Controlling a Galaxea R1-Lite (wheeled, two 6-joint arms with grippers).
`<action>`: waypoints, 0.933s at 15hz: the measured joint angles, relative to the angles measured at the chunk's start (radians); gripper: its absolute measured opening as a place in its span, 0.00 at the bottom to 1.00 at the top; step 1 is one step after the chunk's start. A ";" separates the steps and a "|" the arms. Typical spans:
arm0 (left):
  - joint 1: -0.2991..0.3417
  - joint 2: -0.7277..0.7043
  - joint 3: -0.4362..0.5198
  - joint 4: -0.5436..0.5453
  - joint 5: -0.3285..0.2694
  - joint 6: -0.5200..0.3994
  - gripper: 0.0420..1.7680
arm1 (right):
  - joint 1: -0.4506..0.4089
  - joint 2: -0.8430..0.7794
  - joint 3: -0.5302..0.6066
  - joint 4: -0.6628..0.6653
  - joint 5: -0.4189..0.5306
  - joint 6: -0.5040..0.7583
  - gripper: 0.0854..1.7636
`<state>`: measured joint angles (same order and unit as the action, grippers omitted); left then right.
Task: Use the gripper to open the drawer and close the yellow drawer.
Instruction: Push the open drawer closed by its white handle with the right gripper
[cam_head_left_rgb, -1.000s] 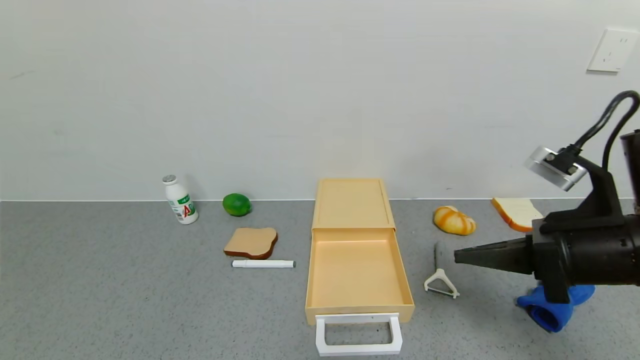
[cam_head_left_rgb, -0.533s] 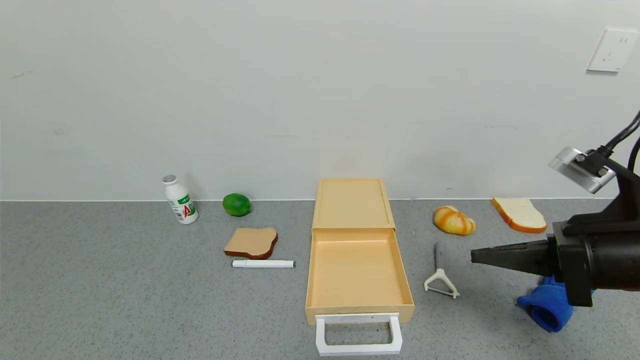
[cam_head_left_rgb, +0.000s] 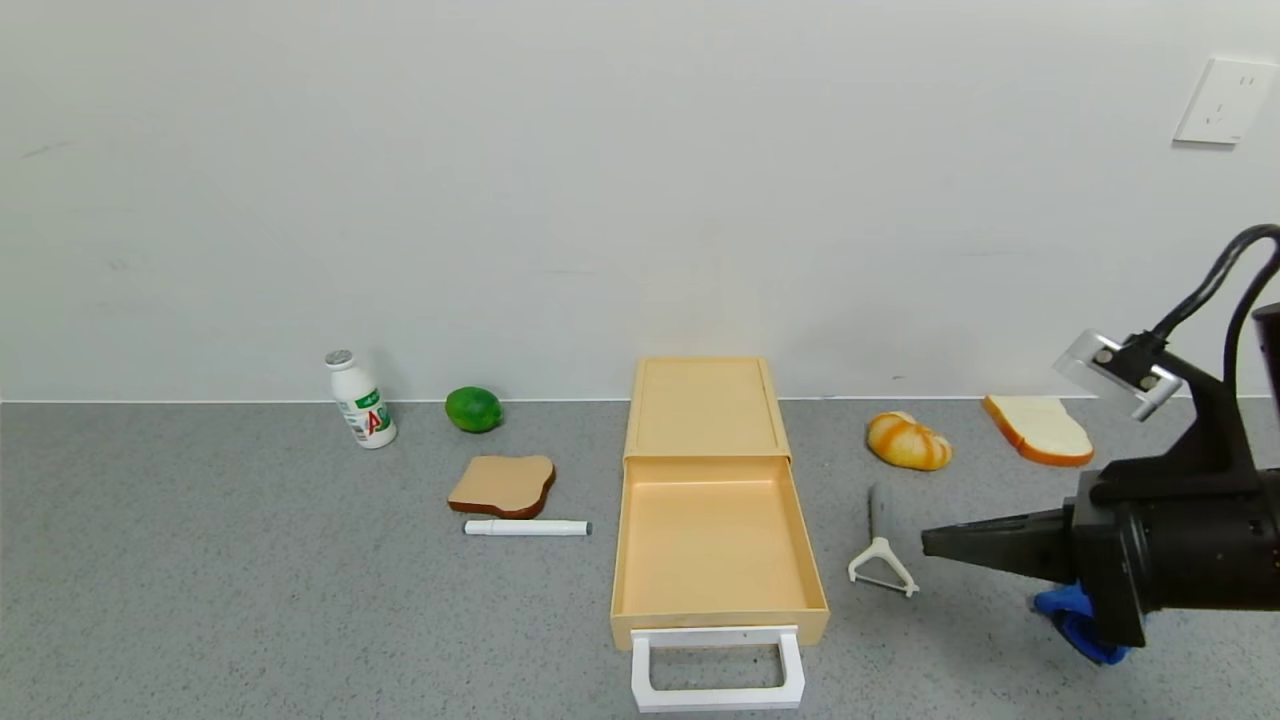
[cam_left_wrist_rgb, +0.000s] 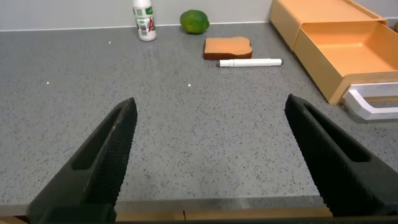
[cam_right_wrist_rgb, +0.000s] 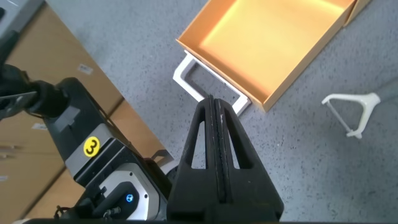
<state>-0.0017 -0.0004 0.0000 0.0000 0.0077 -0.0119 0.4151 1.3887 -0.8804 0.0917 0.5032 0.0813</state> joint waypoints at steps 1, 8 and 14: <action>0.000 0.000 0.000 0.000 0.000 0.000 0.97 | 0.036 0.010 0.004 -0.002 -0.040 0.023 0.02; 0.000 0.000 0.000 0.000 0.000 0.000 0.97 | 0.319 0.184 0.077 -0.194 -0.330 0.205 0.02; 0.000 0.000 0.000 0.000 -0.001 0.001 0.97 | 0.458 0.437 0.081 -0.369 -0.493 0.329 0.02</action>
<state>-0.0017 -0.0004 0.0000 0.0000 0.0070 -0.0111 0.8730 1.8257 -0.7989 -0.2770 0.0100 0.4106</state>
